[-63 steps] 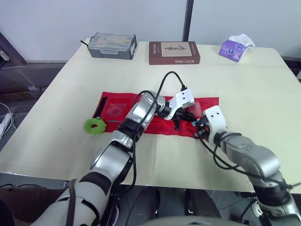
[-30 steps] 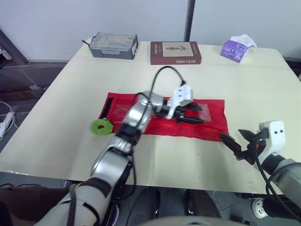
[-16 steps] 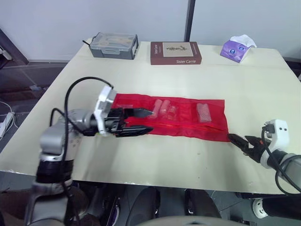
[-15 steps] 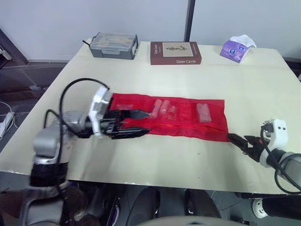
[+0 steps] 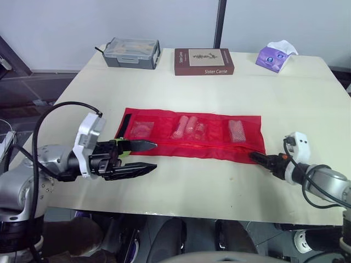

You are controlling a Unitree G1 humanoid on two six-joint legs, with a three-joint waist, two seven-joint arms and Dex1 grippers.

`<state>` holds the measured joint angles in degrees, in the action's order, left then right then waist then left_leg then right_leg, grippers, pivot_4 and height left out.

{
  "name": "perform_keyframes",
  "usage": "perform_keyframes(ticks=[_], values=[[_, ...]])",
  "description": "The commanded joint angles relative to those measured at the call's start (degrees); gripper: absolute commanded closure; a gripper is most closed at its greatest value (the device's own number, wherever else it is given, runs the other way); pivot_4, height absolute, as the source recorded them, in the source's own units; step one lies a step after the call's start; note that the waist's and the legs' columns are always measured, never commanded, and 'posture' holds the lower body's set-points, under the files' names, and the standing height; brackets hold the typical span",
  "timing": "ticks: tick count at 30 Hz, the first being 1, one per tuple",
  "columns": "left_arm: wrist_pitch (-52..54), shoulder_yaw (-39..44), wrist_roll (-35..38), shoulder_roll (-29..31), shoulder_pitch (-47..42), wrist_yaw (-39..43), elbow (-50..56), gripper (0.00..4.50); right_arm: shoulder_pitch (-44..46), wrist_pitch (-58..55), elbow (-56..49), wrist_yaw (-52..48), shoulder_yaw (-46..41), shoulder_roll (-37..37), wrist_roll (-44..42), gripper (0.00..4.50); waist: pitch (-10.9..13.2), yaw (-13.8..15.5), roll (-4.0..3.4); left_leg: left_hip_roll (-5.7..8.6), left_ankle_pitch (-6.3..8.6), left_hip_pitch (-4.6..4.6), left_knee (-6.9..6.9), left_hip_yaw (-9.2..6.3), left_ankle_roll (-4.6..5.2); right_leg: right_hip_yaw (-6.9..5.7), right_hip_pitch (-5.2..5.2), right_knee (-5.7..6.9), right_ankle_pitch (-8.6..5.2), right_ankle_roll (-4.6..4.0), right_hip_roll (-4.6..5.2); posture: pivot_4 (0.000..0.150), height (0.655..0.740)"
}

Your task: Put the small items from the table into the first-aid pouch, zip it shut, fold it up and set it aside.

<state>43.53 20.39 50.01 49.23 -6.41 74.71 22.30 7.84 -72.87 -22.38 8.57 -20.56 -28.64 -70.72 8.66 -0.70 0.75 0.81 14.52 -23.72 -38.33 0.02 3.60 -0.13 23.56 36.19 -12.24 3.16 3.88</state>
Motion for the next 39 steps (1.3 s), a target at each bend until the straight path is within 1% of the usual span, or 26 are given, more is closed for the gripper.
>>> perform_keyframes(ticks=[1,5,6,8,12,14,18,20,25,28,29,30,32,33,35,36,37,39], values=[[-1.0,0.1,1.7,-0.5,-1.0,-2.2,2.2,0.97,1.2,1.5,-0.2,0.1,-0.9,0.5,-1.4,0.85,0.0,0.0,0.0,0.0,0.0,0.0,0.0,0.0,0.0,0.0,0.0,0.0,0.0,0.0,0.0,0.15,0.74],[-1.3,-1.8,1.8,-1.2,-2.5,-4.3,2.3,0.97,1.6,2.2,-0.2,0.3,-1.6,-0.6,-0.9,2.97,0.0,0.0,0.0,0.01,0.0,-0.01,0.0,0.01,0.0,0.0,0.0,-0.01,0.0,0.01,0.0,0.15,0.74],[-1.4,-2.3,1.7,-1.4,-2.9,-4.7,2.2,0.97,1.6,2.3,-0.3,0.3,-1.7,-1.1,-0.4,3.39,0.0,0.0,0.0,0.01,0.0,0.0,0.0,0.01,0.0,0.0,0.0,-0.01,0.0,0.01,0.0,0.15,0.74],[-1.8,-3.4,1.5,-1.9,-3.9,-5.5,2.0,0.97,1.3,2.6,-0.7,0.4,-2.0,-2.1,0.5,4.4,0.0,0.0,0.0,0.01,0.0,0.0,0.01,0.02,0.0,0.01,0.0,-0.01,0.02,0.03,-0.02,0.15,0.74],[-2.3,-5.8,0.5,-2.5,-5.5,-7.0,1.3,0.97,0.3,2.4,-1.5,2.1,-5.7,-5.7,0.1,4.4,0.0,0.3,-0.02,0.03,0.0,-0.02,0.0,0.03,0.0,0.01,0.0,-0.02,0.02,0.04,0.0,0.15,0.74],[-2.8,-7.0,-0.3,-2.8,-5.7,-7.6,0.8,0.97,-0.9,1.5,-1.5,2.0,-8.9,-10.5,1.9,4.4,0.0,0.5,-0.05,0.05,0.0,-0.05,0.0,0.04,0.0,0.01,0.0,-0.08,0.02,0.04,0.02,0.15,0.74],[-4.5,-8.5,-1.5,-3.5,-5.6,-7.3,-1.1,0.97,-5.5,1.3,0.5,-2.2,-12.9,-21.6,9.0,4.4,0.0,1.1,-0.05,0.06,0.0,-0.07,0.01,0.09,0.01,0.01,-0.03,-0.22,0.01,0.02,0.03,0.15,0.74],[-5.4,-9.3,-2.3,-4.1,-5.9,-6.9,-2.1,0.97,-6.7,1.7,2.5,-4.8,-14.2,-24.8,11.7,4.4,0.0,1.3,-0.05,0.06,0.0,-0.05,0.02,0.16,0.01,0.05,-0.03,-0.22,0.0,0.01,0.03,0.15,0.74],[-7.9,-10.9,-4.3,-4.6,-6.5,-5.9,-4.6,0.97,-7.0,4.1,6.9,-10.3,-13.0,-27.5,17.9,4.4,0.0,1.2,-0.04,-0.02,0.01,-0.01,0.01,0.27,0.01,0.13,-0.03,-0.23,0.0,0.01,-0.03,0.15,0.74],[-9.2,-11.6,-5.5,-4.9,-7.0,-5.6,-6.7,0.97,-8.5,6.3,5.9,-15.4,-11.9,-28.2,20.8,4.4,0.0,1.3,-0.05,-0.02,0.01,-0.02,0.01,0.29,0.01,0.16,-0.02,-0.23,0.01,0.02,-0.03,0.15,0.74],[-9.5,-11.9,-6.1,-5.0,-7.2,-5.7,-7.6,0.97,-9.5,7.8,4.3,-17.7,-12.2,-28.2,21.4,3.82,0.0,1.3,-0.05,-0.02,0.01,-0.02,0.01,0.3,0.02,0.17,-0.02,-0.23,0.01,0.02,-0.03,0.15,0.74],[-9.6,-12.2,-6.5,-5.2,-7.4,-5.8,-8.5,0.97,-10.4,9.1,2.9,-19.7,-12.7,-28.1,21.8,3.53,0.0,1.3,-0.05,-0.02,0.01,-0.02,0.02,0.29,0.02,0.17,-0.02,-0.23,0.01,0.03,-0.03,0.15,0.74],[-9.4,-12.6,-7.2,-5.8,-8.1,-6.5,-10.5,0.97,-12.2,10.4,0.3,-22.4,-14.5,-27.9,22.5,2.55,0.0,1.4,-0.05,-0.02,0.01,-0.02,0.01,0.29,0.03,0.16,-0.02,-0.23,0.02,0.05,-0.03,0.15,0.74],[-9.4,-12.7,-7.9,-6.3,-8.8,-7.6,-11.6,0.97,-13.6,11.6,-1.2,-24.4,-15.8,-28.4,23.4,2.03,0.0,1.4,-0.05,-0.02,0.01,-0.02,0.01,0.28,0.03,0.16,-0.02,-0.23,0.05,0.09,-0.03,0.15,0.74],[-5.7,-14.0,-9.6,-6.9,-10.9,-11.9,-14.4,0.97,-17.6,17.5,-7.5,-32.4,-20.3,-29.0,25.0,0.9,0.0,1.5,-0.05,-0.02,0.02,-0.02,0.0,0.28,0.03,0.16,-0.02,-0.24,0.09,0.18,-0.03,0.15,0.74],[-4.6,-14.9,-10.7,-7.7,-12.1,-14.0,-16.0,0.97,-18.5,19.0,-10.2,-35.8,-23.1,-28.3,23.4,0.42,0.0,1.5,-0.05,0.0,0.02,-0.04,0.0,0.26,0.04,0.15,-0.02,-0.24,0.11,0.25,-0.02,0.15,0.74],[-3.2,-15.6,-11.1,-8.6,-13.1,-16.1,-17.0,0.97,-19.5,21.2,-11.7,-39.1,-24.9,-27.8,23.2,0.05,0.0,1.5,-0.05,0.0,0.03,-0.04,0.0,0.26,0.06,0.15,-0.02,-0.24,0.12,0.31,-0.02,0.15,0.74],[1.0,-16.7,-11.5,-10.1,-16.0,-19.1,-20.5,0.97,-20.4,24.3,-16.1,-44.9,-27.6,-26.6,20.6,0.05,0.0,1.5,0.02,-0.01,0.04,-0.02,-0.01,0.25,0.06,0.15,-0.03,-0.25,0.04,0.48,-0.04,0.15,0.74]])
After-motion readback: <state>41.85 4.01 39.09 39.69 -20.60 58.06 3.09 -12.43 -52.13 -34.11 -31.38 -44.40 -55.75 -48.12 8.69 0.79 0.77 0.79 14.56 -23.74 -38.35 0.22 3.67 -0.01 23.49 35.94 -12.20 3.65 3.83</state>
